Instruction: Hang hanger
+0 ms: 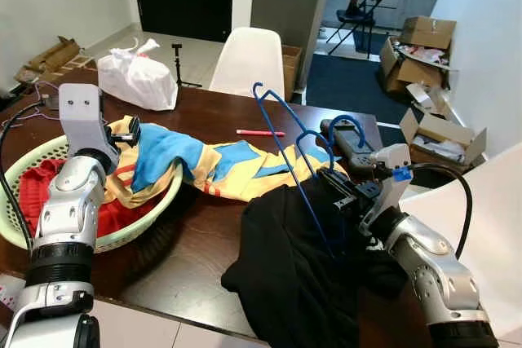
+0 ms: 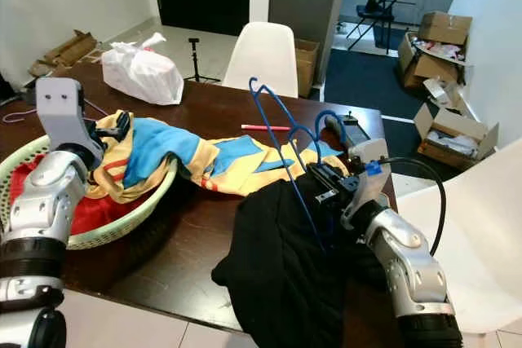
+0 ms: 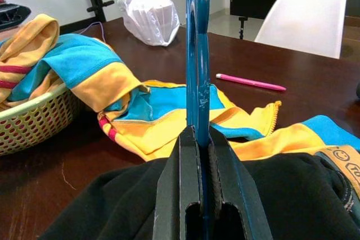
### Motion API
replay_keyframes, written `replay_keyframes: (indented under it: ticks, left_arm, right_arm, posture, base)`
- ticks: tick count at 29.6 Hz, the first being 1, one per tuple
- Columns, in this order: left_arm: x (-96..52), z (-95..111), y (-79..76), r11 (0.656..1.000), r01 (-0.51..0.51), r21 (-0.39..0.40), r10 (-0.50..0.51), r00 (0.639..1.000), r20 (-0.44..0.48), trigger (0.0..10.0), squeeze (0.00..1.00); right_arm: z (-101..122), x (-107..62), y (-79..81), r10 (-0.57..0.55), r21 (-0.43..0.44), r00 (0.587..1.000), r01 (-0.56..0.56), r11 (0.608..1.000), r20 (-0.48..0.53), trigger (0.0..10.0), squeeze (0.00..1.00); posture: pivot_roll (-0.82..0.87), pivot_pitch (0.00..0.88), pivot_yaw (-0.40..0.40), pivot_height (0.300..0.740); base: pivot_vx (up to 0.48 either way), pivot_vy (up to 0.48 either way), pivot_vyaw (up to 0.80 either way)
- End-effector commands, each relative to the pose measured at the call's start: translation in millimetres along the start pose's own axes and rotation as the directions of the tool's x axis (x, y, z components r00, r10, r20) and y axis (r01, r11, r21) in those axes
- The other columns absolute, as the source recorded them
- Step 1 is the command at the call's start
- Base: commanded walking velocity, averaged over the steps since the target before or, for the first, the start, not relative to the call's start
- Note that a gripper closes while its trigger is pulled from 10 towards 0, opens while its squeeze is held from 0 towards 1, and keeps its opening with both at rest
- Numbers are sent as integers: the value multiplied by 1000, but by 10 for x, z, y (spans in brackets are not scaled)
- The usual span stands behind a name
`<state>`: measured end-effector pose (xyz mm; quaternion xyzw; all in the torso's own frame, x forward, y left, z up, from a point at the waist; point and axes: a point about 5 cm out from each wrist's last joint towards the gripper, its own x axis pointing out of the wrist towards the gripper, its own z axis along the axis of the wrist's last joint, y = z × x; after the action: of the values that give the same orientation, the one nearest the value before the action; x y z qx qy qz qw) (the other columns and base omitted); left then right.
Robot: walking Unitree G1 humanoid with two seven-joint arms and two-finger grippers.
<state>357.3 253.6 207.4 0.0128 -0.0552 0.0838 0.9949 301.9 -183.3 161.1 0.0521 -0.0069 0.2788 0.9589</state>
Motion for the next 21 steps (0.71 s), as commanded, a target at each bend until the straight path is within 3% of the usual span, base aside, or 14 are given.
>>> replay_keyframes:
  ticks: [1,8,10,12,18,19,21]
  left_arm:
    - [13,-9,46,1000,-15,3,15,1000,-7,10000,0]
    - [50,-230,153,998,-55,21,57,988,-140,10000,0]
    - [50,-230,153,998,-55,21,57,988,-140,10000,0]
    - [51,-365,187,997,-65,50,75,971,-226,10000,0]
    - [59,-424,202,996,-61,66,76,963,-257,10000,0]
    - [64,-417,206,996,-63,65,77,965,-252,0,0]
    - [75,-369,230,995,-64,78,81,968,-236,0,0]
  right_arm:
    - [8,-21,8,-1,-10,1000,1,1000,-6,10000,0]
    - [44,-105,5,-16,-23,1000,16,1000,-16,10000,0]
    - [44,-105,5,-16,-23,1000,16,1000,-16,10000,0]
    - [57,-153,-4,-31,-32,999,30,999,-24,10000,0]
    - [76,-186,-21,-46,-44,998,45,998,-30,10000,0]
    - [79,-188,-22,-47,-44,998,46,998,-31,10000,0]
    - [95,-183,-28,-50,-48,998,49,998,-28,10000,0]
  posture:
    - [-23,28,-45,740]
    - [-57,54,-35,740]
    - [-57,54,-35,740]
    - [-70,64,-33,740]
    - [-74,67,-33,740]
    - [-74,67,-33,740]
    - [-67,67,-35,740]
  base:
    - [0,0,0]
    - [0,0,0]
    - [0,0,0]
    - [0,0,0]
    - [0,0,0]
    - [0,0,0]
    - [0,0,0]
